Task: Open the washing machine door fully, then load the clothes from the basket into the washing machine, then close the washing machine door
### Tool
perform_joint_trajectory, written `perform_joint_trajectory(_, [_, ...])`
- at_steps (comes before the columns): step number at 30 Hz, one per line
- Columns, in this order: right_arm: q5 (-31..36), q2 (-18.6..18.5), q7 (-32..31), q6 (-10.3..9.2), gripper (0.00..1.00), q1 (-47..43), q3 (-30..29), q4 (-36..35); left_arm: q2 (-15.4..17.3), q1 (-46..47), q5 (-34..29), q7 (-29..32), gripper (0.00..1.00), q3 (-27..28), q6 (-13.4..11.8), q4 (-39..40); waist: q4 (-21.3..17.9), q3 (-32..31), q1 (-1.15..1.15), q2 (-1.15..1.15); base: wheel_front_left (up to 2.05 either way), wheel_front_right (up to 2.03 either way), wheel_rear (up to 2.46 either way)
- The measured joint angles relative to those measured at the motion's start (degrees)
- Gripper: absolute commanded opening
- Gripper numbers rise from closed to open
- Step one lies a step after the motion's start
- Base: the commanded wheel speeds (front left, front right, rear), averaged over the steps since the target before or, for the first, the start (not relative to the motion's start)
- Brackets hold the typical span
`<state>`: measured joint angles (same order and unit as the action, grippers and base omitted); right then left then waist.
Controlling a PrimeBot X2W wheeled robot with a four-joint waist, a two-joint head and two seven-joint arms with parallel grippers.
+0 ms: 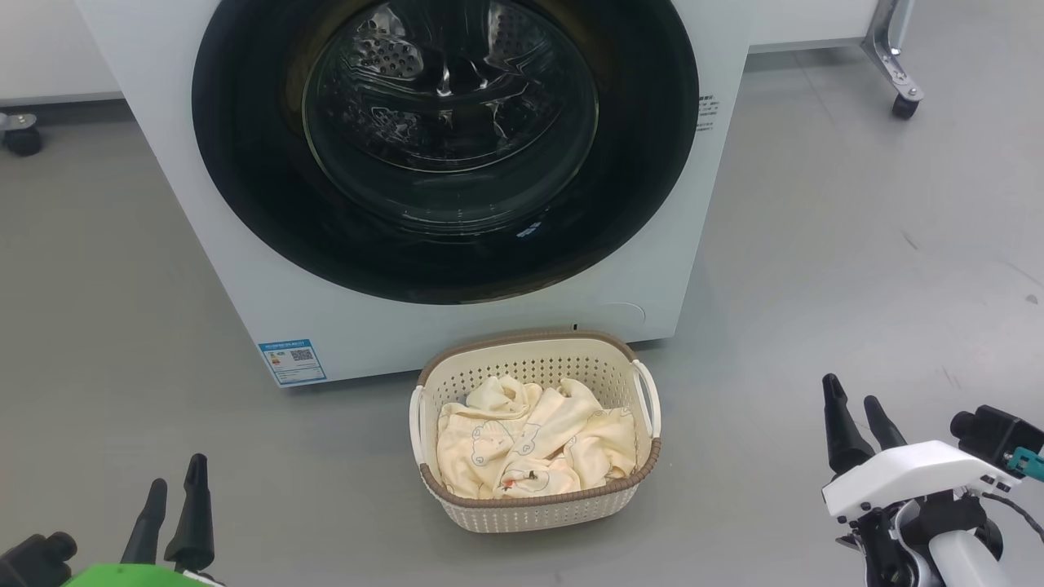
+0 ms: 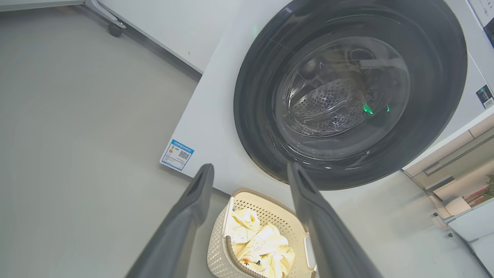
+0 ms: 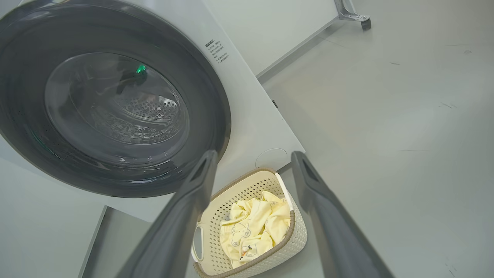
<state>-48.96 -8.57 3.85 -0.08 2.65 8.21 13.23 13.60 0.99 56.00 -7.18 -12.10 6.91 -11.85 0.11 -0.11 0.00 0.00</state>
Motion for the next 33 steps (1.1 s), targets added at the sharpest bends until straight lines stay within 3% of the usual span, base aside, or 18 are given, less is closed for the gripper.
perform_joint_trajectory(33, [22.3, -3.87, 3.01, -3.5, 1.0, 2.04, 9.43, -1.67, 3.54, 0.75, -24.15, -6.03, 1.0, -3.86, -2.35, -0.64, 0.42, -0.39, 0.0, 0.0, 0.0, 0.0, 0.0])
